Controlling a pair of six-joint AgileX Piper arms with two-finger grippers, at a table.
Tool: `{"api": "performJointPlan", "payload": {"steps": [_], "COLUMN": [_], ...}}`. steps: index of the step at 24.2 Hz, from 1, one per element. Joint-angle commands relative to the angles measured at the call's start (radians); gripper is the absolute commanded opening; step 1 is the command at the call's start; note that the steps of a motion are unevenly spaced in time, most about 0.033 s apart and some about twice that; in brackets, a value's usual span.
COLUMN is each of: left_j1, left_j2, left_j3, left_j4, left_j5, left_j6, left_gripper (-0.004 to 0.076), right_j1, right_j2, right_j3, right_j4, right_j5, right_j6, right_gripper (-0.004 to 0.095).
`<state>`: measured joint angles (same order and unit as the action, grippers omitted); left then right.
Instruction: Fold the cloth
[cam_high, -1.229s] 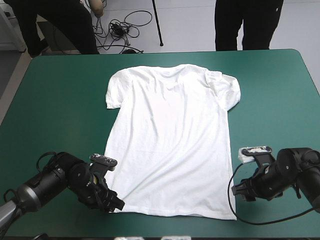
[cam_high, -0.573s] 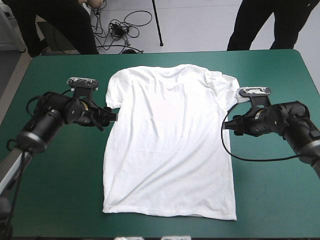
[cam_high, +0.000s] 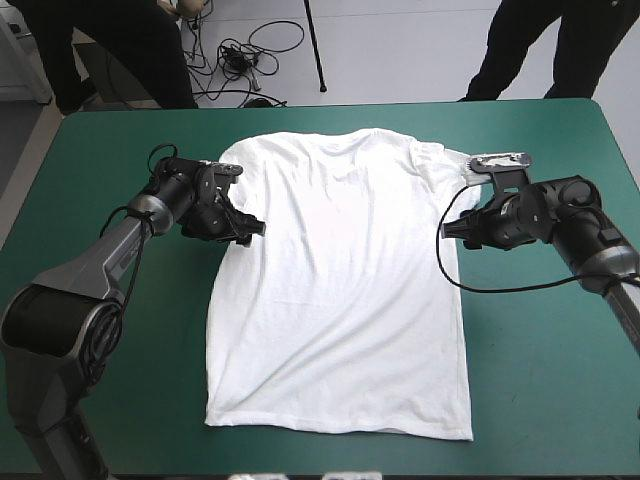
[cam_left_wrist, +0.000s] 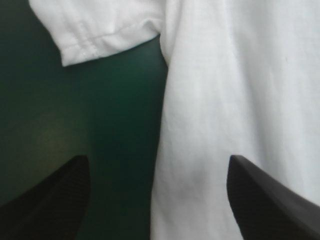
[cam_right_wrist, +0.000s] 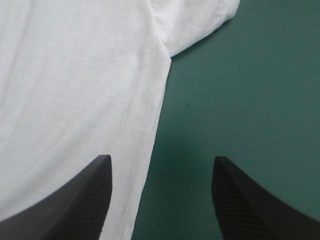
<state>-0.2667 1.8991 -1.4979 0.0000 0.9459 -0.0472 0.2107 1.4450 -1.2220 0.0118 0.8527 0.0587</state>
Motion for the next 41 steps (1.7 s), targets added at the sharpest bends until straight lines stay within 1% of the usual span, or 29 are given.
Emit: {"api": "performJointPlan", "payload": {"steps": [1, 5, 9, 10, 11, 12, 13, 14, 15, 17, 21, 25, 29, 33, 37, 41], "left_j1": [0.001, 0.001, -0.001, -0.001, -0.001, -0.001, -0.001, -0.001, -0.001, -0.001, -0.001, -0.001, -0.001, -0.001, -0.001, -0.001], "left_j2": [-0.015, 0.020, 0.024, 0.024, 0.024, 0.024, 0.024, 0.024, 0.024, 0.024, 0.024, 0.024, 0.024, 0.024, 0.024, 0.024], "left_j3": [-0.037, -0.037, -0.037, -0.037, -0.037, -0.037, -0.037, -0.037, -0.037, -0.037, -0.037, -0.037, -0.037, -0.037, -0.037, -0.037], "left_j4": [-0.019, -0.049, -0.063, -0.063, -0.063, -0.063, -0.063, -0.063, -0.060, -0.060, -0.060, -0.060, -0.060, -0.060, -0.058, -0.058], "left_j5": [-0.006, 0.001, -0.001, 0.001, 0.005, 0.005, 0.001, -0.001, -0.007, -0.007, -0.005, -0.009, -0.013, -0.015, -0.015, -0.031], "left_j6": [0.012, 0.024, 0.034, 0.034, 0.034, 0.034, 0.034, 0.034, 0.034, 0.036, 0.036, 0.034, 0.035, 0.030, 0.030, 0.030], "left_gripper": [0.0544, 0.0496, 0.0390, 0.0351, 0.0278, 0.0239, 0.0169, 0.0131, 0.0055, -0.0009, -0.0009, -0.0009, -0.0009, -0.0009, -0.0009, -0.0009], "right_j1": [0.001, 0.001, 0.001, 0.001, 0.001, 0.001, 0.001, 0.001, 0.001, 0.001, 0.001, 0.006, 0.041, 0.078, 0.090, 0.090], "right_j2": [-0.019, 0.037, 0.099, 0.117, 0.151, 0.168, 0.199, 0.217, 0.250, 0.298, 0.385, 0.438, 0.477, 0.522, 0.558, 0.554], "right_j3": [-0.035, -0.039, -0.053, -0.062, -0.081, -0.093, -0.116, -0.130, -0.160, -0.200, -0.239, -0.239, -0.239, -0.237, -0.237, -0.244], "right_j4": [-0.012, -0.012, -0.012, -0.012, -0.012, -0.012, -0.012, -0.012, -0.012, -0.018, -0.025, 0.007, 0.018, 0.048, 0.082, 0.084], "right_j5": [-0.038, -0.052, -0.065, -0.056, -0.042, -0.039, -0.039, -0.039, -0.039, -0.031, -0.011, -0.017, -0.001, 0.002, 0.019, 0.018], "right_j6": [-0.009, -0.009, -0.021, -0.029, -0.036, -0.038, -0.038, -0.040, -0.040, -0.040, -0.018, -0.010, -0.010, -0.010, -0.010, 0.002], "right_gripper": [0.0560, 0.0558, 0.0558, 0.0558, 0.0558, 0.0557, 0.0558, 0.0558, 0.0558, 0.0560, 0.0560, 0.0546, 0.0376, 0.0181, -0.0020, -0.0017]}}
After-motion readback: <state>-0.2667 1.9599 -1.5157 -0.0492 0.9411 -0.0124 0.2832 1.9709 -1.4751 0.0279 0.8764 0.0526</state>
